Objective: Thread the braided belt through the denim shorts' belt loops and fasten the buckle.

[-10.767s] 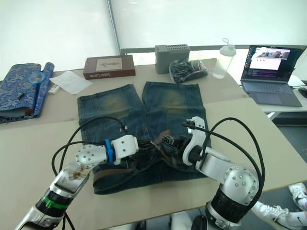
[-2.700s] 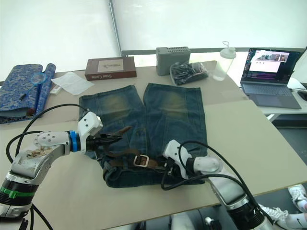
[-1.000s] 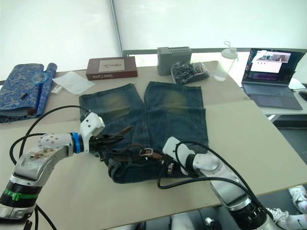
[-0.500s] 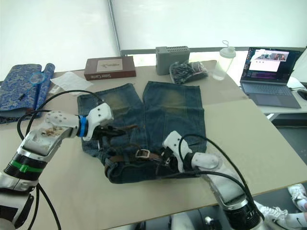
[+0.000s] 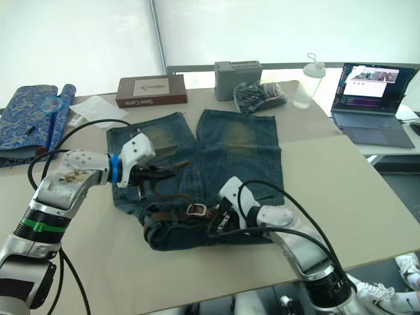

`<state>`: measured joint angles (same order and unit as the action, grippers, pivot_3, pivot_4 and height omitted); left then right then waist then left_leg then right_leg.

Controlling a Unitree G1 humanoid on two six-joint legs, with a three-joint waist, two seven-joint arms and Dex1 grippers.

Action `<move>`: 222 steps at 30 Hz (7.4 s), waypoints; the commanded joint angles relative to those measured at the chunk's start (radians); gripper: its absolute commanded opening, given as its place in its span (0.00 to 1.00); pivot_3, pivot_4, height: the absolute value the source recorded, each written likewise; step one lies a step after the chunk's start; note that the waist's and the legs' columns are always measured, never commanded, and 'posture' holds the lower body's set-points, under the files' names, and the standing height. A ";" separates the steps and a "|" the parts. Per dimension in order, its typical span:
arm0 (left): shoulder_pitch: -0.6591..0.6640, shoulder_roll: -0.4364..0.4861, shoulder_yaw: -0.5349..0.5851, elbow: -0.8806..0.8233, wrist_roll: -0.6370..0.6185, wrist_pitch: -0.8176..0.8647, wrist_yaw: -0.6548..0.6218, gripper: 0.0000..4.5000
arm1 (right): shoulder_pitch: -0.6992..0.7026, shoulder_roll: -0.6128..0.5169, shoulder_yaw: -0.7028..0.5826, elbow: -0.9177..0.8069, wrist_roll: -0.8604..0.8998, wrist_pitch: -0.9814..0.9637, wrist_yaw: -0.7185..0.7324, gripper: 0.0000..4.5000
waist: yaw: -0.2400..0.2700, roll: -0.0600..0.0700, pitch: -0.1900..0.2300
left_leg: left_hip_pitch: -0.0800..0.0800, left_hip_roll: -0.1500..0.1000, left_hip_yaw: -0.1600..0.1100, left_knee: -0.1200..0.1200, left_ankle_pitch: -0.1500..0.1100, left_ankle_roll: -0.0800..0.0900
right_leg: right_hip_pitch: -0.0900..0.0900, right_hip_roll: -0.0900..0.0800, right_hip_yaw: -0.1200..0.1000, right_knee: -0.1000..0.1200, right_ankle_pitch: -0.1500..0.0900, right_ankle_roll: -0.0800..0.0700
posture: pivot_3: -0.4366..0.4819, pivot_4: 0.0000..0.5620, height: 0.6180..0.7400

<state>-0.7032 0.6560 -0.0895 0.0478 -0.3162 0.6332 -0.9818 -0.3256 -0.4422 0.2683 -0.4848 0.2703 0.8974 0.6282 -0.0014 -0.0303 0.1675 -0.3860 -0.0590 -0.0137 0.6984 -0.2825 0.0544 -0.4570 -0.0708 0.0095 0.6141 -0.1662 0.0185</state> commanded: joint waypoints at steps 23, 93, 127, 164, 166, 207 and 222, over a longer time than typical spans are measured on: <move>0.140 -0.241 0.479 -0.277 -0.336 0.433 0.594 0.00 | -0.082 0.026 0.051 0.082 0.001 -0.100 0.071 0.00 | -0.009 0.000 0.000 | 0.001 -0.001 -0.001 -0.002 0.005 -0.009 | -0.001 -0.004 0.002 0.000 0.001 -0.001 | 0.48 0.27 1.00; 0.221 -0.236 0.514 -0.331 -0.476 0.426 0.764 0.00 | -0.162 0.058 0.185 0.188 -0.086 -0.226 0.136 0.00 | -0.012 0.000 0.000 | 0.002 -0.002 -0.001 -0.003 0.005 -0.010 | -0.001 -0.003 0.002 0.000 0.001 -0.001 | 0.48 0.27 1.00; 0.204 -0.217 0.566 -0.243 -0.557 0.235 0.648 0.00 | -0.181 0.162 0.208 0.573 -0.097 -0.182 0.247 0.00 | -0.018 -0.003 -0.006 | 0.021 0.003 0.000 -0.007 0.001 -0.007 | 0.015 0.000 0.001 -0.002 0.002 -0.005 | 0.48 0.27 1.00; 0.187 -0.182 0.452 -0.248 -0.534 0.183 0.592 0.00 | -0.106 0.168 0.020 0.366 0.083 -0.222 0.142 0.00 | -0.013 -0.002 -0.006 | 0.014 0.002 0.001 -0.008 0.001 -0.007 | 0.008 0.000 0.002 -0.003 0.002 -0.004 | 0.48 0.27 1.00; 0.193 -0.183 0.454 -0.251 -0.533 0.184 0.594 0.00 | -0.113 0.175 0.028 0.375 0.085 -0.226 0.151 0.00 | -0.013 -0.002 -0.006 | 0.014 0.002 0.001 -0.008 0.001 -0.007 | 0.008 0.000 0.002 -0.003 0.002 -0.004 | 0.48 0.27 1.00; 0.187 -0.214 0.625 -0.191 -0.618 0.152 0.812 0.00 | -0.144 0.103 0.294 0.542 -0.189 -0.348 0.273 0.00 | -0.017 -0.003 -0.006 | 0.014 0.003 0.001 -0.008 0.001 -0.007 | 0.007 0.000 0.001 -0.003 0.002 -0.004 | 0.48 0.27 1.00; 0.038 -0.229 0.519 -0.231 -0.650 0.184 0.831 0.00 | -0.154 0.118 0.342 0.570 -0.273 -0.355 0.262 0.00 | -0.019 -0.003 -0.006 | 0.019 0.003 0.000 -0.008 0.001 -0.008 | 0.013 0.001 0.001 -0.003 0.002 -0.004 | 0.48 0.27 1.00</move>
<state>-0.5987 0.4175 0.4140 -0.1093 -0.9464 0.8510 -0.1429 -0.5351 -0.3133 0.5019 -0.0282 0.0570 0.4892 0.8823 -0.0205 -0.0330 0.1611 -0.3666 -0.0558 -0.0139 0.6901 -0.2817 0.0468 -0.4430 -0.0697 0.0102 0.6106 -0.1638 0.0140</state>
